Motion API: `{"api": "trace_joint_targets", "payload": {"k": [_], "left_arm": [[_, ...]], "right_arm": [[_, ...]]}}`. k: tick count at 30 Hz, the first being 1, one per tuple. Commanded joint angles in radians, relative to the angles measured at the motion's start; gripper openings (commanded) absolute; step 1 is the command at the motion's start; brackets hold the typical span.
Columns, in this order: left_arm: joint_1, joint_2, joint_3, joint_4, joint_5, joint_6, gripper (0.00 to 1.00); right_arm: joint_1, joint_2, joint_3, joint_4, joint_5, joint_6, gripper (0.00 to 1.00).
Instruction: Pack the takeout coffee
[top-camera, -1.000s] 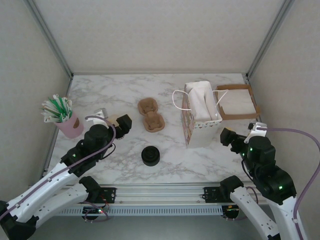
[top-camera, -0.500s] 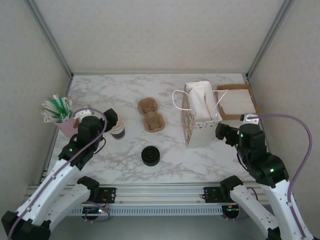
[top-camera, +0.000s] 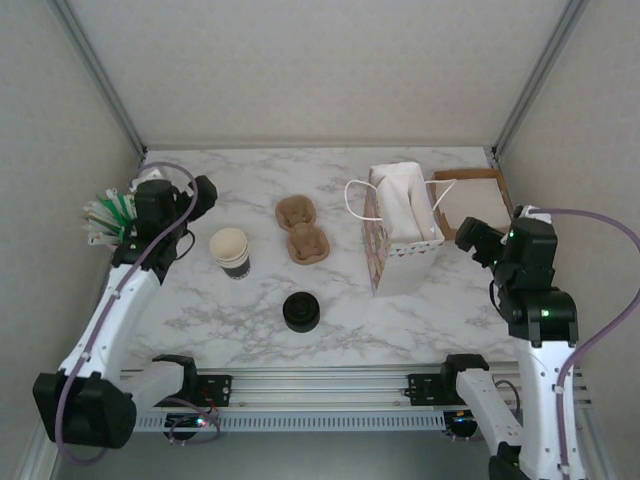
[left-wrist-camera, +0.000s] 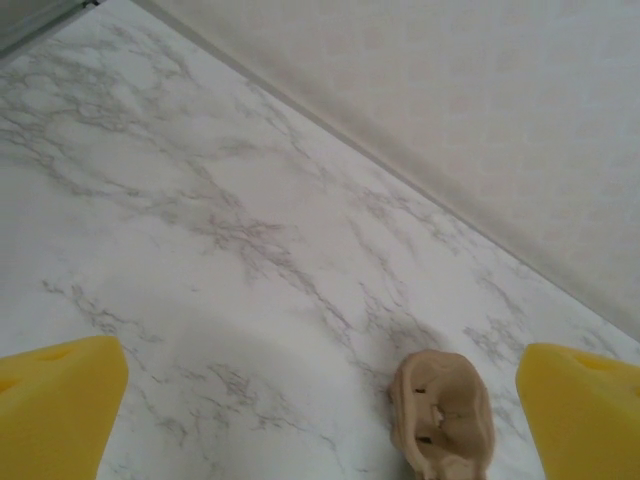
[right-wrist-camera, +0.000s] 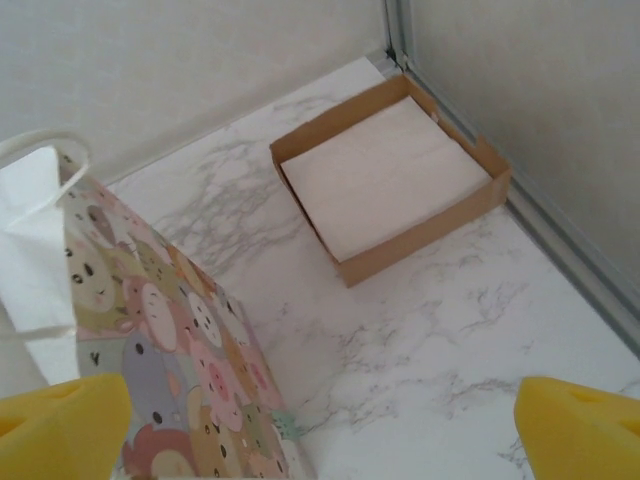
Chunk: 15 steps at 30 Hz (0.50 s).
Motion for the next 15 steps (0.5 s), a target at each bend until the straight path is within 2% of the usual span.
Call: {"api": "trace_joint_targets", "payload": {"k": [1, 4, 9, 15], "left_arm": [[0.033, 0.057, 0.055, 0.042, 0.028, 0.065, 1.00], [0.046, 0.131, 0.083, 0.048, 0.035, 0.083, 1.00], [0.065, 0.213, 0.070, 0.062, 0.006, 0.109, 1.00], [0.104, 0.273, 0.009, 0.113, -0.020, 0.127, 1.00]], "right_arm": [[-0.090, 0.020, 0.002, 0.047, -0.163, 0.016, 0.99], [-0.188, 0.036, -0.041, 0.085, -0.256, 0.037, 0.99], [-0.291, 0.048, -0.123, 0.141, -0.329, 0.052, 0.99], [-0.340, 0.074, -0.229, 0.240, -0.346, 0.077, 0.99]]}}
